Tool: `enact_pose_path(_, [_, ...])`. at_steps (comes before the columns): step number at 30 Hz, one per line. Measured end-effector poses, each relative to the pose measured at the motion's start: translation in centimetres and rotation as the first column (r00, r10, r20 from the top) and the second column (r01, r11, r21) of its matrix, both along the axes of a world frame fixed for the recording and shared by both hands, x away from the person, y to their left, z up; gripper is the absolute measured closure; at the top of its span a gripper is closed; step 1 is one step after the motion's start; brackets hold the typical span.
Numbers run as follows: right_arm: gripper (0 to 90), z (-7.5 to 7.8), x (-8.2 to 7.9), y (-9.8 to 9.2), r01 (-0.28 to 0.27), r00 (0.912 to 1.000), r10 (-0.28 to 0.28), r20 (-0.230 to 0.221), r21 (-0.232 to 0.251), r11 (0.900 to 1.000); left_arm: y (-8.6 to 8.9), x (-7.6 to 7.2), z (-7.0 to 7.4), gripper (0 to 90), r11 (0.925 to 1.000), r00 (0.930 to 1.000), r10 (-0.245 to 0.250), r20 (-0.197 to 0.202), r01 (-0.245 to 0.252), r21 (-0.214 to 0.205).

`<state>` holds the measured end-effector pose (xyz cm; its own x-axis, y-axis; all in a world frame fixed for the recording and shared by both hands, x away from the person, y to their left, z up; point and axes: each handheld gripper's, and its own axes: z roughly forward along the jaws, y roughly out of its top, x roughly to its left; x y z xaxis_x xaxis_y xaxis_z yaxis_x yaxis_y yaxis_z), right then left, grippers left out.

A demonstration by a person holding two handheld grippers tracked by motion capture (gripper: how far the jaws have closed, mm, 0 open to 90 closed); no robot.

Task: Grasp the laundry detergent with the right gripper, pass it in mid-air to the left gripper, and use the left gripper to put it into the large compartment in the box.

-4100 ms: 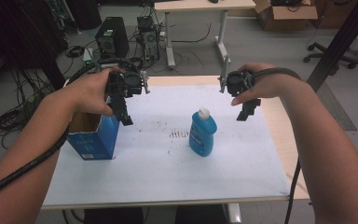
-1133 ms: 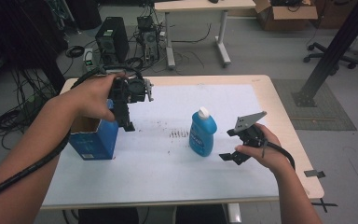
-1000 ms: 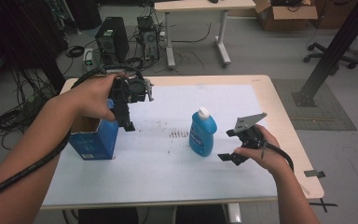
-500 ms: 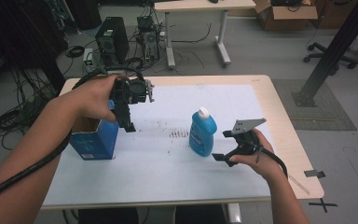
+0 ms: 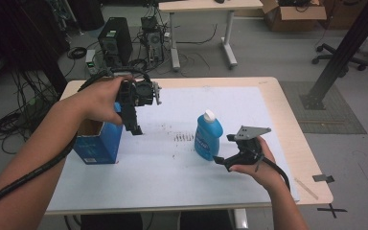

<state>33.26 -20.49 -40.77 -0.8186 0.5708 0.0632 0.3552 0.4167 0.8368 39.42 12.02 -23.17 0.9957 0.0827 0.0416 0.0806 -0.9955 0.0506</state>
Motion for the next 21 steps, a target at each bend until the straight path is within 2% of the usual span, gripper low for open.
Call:
enact_pose_path(13, [0.7,-1.1,-0.2,1.4,0.085,0.9955,-0.086,0.039,0.034,0.9958,-0.1,0.0,-0.3,0.2,0.9999,1.0,-0.003,-0.002,0.003,0.01])
enact_pose_path(21, [0.6,-1.7,0.0,2.6,0.145,0.9856,-0.15,0.079,0.059,0.9876,0.0,-0.1,-0.4,0.2,1.0,1.0,-0.001,-0.003,0.001,0.01])
